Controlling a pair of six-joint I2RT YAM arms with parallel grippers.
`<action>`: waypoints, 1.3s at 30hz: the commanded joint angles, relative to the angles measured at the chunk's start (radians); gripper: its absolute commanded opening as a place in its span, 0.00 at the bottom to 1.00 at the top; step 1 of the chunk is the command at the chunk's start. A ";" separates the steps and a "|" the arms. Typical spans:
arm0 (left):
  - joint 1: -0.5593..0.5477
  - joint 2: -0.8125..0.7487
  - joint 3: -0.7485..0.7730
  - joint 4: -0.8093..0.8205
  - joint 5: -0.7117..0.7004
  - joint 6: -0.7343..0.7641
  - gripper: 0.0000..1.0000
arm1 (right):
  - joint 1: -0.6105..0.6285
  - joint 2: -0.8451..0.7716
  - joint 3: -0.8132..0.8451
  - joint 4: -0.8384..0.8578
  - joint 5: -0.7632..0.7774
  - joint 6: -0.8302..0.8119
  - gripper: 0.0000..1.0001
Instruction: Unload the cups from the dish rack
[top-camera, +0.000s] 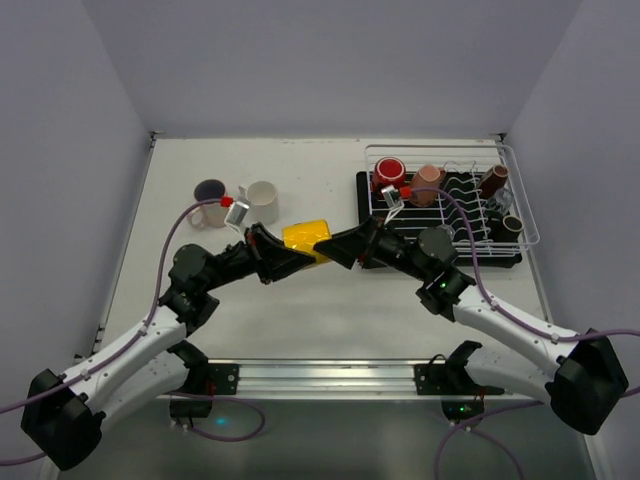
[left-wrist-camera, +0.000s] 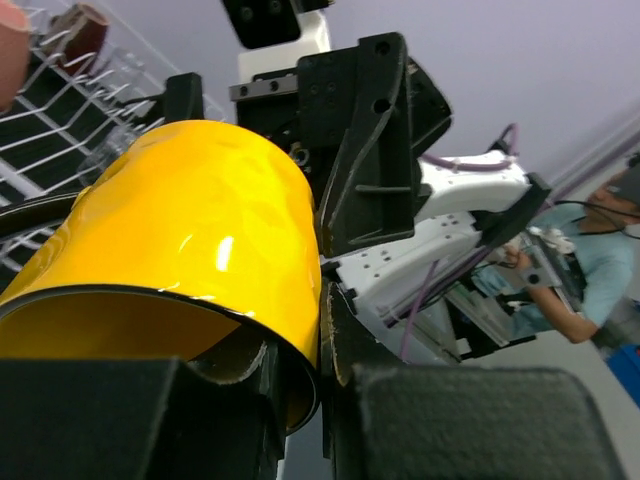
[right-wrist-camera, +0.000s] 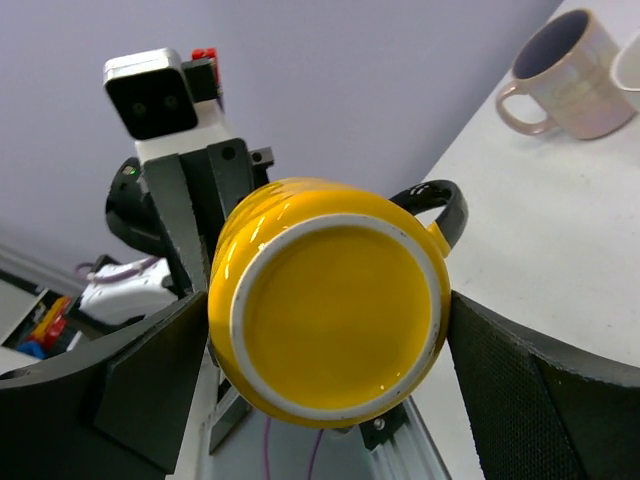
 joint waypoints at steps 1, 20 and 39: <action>0.009 -0.054 0.061 -0.211 -0.123 0.174 0.00 | -0.020 -0.070 -0.001 0.033 0.124 -0.044 0.99; -0.017 0.652 0.857 -1.057 -0.619 0.686 0.00 | -0.064 -0.245 0.142 -0.685 0.532 -0.394 0.99; -0.023 1.294 1.333 -1.302 -0.791 0.785 0.00 | -0.063 -0.320 0.102 -0.740 0.576 -0.463 0.99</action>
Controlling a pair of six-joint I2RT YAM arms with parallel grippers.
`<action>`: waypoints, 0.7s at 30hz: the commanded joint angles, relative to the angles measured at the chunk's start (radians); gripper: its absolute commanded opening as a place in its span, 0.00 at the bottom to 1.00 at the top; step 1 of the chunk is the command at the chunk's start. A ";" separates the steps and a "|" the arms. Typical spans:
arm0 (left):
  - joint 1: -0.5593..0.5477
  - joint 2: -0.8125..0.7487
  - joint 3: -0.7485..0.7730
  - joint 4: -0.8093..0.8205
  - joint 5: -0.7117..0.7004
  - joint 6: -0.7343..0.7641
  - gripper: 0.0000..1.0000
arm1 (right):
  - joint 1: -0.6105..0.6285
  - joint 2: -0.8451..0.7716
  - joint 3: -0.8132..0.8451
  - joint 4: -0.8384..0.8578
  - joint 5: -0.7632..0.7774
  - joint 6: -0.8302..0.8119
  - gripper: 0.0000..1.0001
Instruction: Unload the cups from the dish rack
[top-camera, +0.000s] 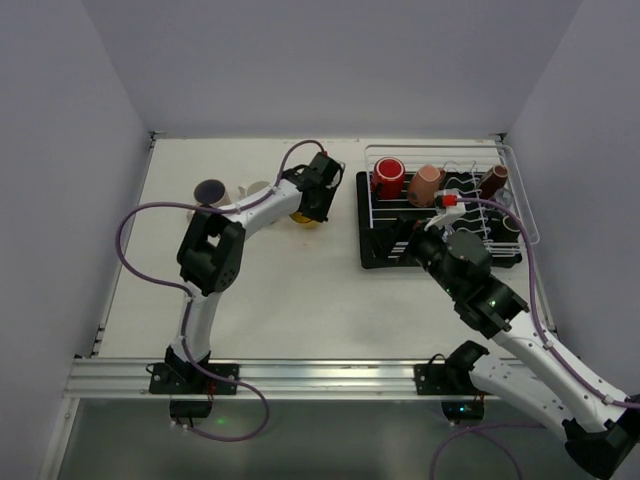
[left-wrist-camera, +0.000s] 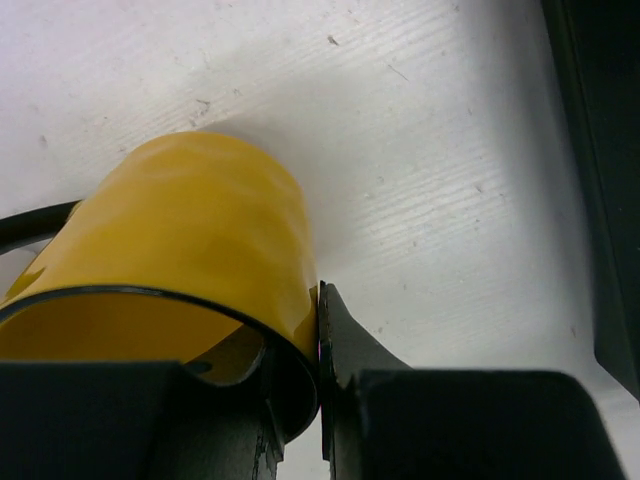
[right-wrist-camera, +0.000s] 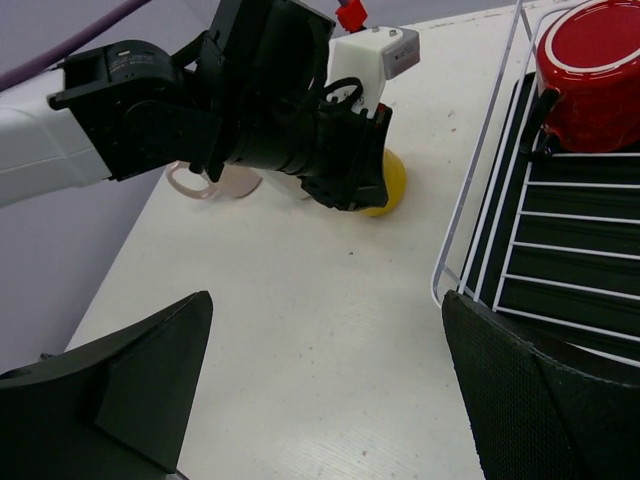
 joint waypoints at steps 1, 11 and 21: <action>-0.005 0.009 0.093 -0.033 -0.063 0.058 0.04 | -0.001 0.002 -0.004 -0.011 0.035 -0.028 0.99; -0.007 0.017 0.113 -0.060 -0.112 0.067 0.48 | -0.001 0.062 0.038 -0.069 0.087 -0.043 0.99; -0.005 -0.087 0.134 -0.056 -0.119 0.072 0.62 | -0.005 0.198 0.154 -0.138 0.227 -0.106 0.99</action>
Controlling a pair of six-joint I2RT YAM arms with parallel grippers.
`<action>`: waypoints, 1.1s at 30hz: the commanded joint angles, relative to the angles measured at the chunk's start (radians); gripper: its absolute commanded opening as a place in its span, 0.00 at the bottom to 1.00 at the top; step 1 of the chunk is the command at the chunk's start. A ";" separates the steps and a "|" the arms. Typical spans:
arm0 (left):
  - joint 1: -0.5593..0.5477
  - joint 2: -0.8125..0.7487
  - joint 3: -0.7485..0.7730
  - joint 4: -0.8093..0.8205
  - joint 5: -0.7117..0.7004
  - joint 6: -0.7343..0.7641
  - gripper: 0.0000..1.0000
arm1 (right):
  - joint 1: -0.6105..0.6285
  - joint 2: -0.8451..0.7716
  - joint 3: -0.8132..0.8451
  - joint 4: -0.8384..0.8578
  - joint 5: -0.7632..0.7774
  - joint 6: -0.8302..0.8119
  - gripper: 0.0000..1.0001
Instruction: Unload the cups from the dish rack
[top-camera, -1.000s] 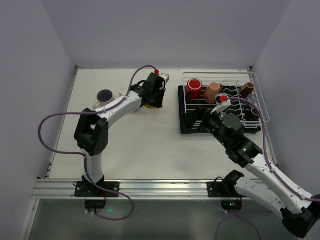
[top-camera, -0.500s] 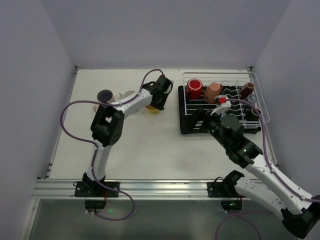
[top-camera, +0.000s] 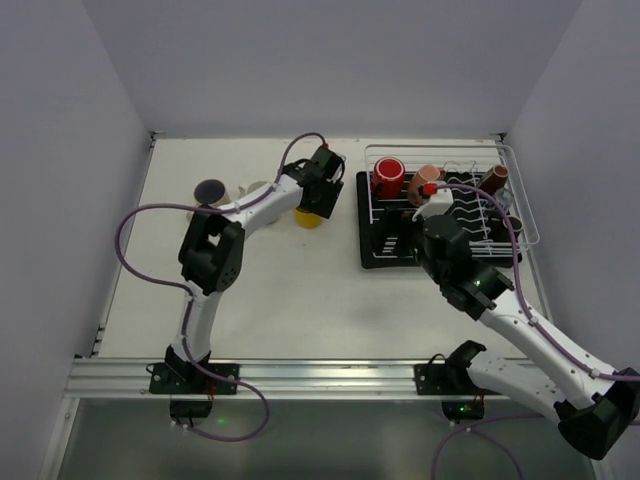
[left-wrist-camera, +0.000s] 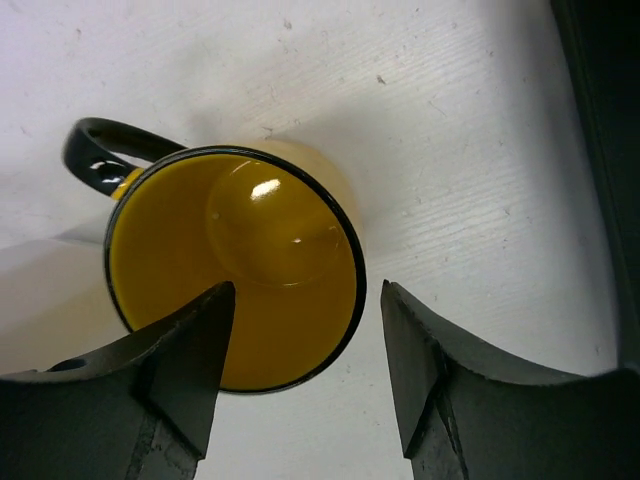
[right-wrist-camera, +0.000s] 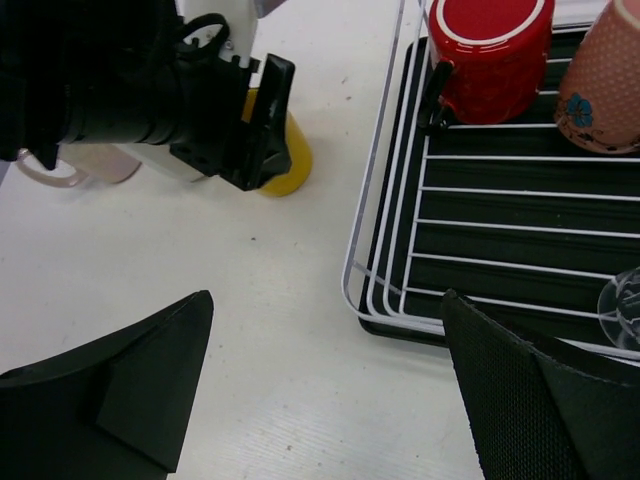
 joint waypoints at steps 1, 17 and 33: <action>-0.004 -0.136 0.056 0.001 -0.009 0.024 0.65 | -0.009 0.066 0.102 -0.032 0.099 -0.042 0.98; -0.007 -1.162 -0.737 0.320 0.226 -0.104 0.89 | -0.189 0.565 0.490 -0.079 0.183 -0.099 0.94; -0.007 -1.749 -1.183 0.314 0.213 -0.108 1.00 | -0.236 0.934 0.814 -0.187 0.245 -0.091 0.99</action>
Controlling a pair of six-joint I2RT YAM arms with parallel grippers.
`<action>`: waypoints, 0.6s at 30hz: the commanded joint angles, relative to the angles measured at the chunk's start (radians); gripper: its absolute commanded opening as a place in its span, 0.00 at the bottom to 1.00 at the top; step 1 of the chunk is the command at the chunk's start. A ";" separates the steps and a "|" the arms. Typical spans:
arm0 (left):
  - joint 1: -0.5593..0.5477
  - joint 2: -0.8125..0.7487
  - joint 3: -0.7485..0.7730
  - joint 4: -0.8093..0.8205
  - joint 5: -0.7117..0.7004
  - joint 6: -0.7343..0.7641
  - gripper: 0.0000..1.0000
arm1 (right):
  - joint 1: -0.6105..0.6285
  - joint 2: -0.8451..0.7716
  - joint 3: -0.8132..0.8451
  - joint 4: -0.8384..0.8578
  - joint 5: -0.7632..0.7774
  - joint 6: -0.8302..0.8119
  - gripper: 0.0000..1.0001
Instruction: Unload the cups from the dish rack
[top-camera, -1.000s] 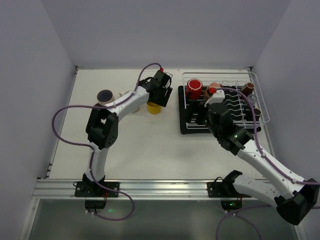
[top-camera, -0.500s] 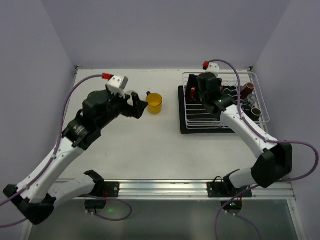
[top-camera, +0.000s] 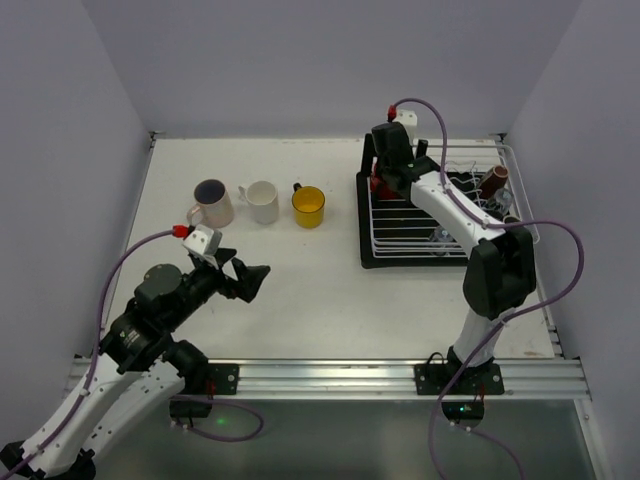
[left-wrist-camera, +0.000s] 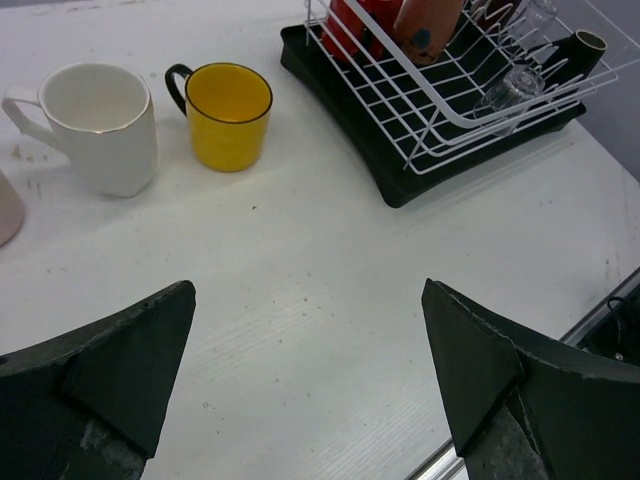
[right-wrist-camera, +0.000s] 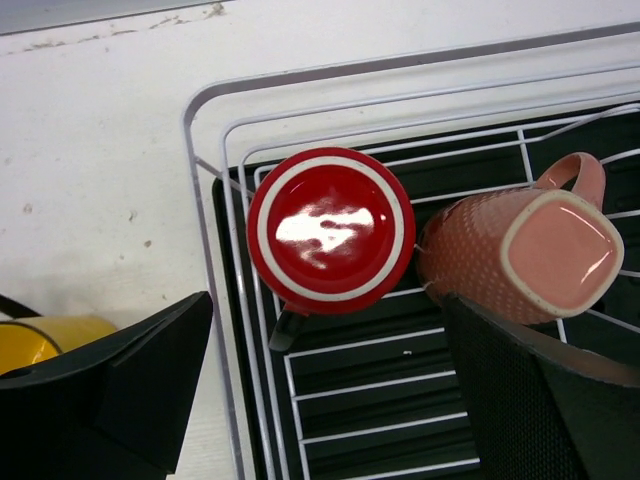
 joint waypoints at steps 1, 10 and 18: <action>-0.002 -0.008 -0.012 0.054 0.008 -0.002 1.00 | -0.018 0.049 0.085 -0.035 0.022 0.013 0.99; 0.006 0.052 -0.015 0.062 0.054 0.010 1.00 | -0.047 0.153 0.156 -0.046 0.012 0.053 0.99; 0.054 0.064 -0.016 0.071 0.097 0.017 1.00 | -0.070 0.221 0.166 -0.045 -0.020 0.061 0.99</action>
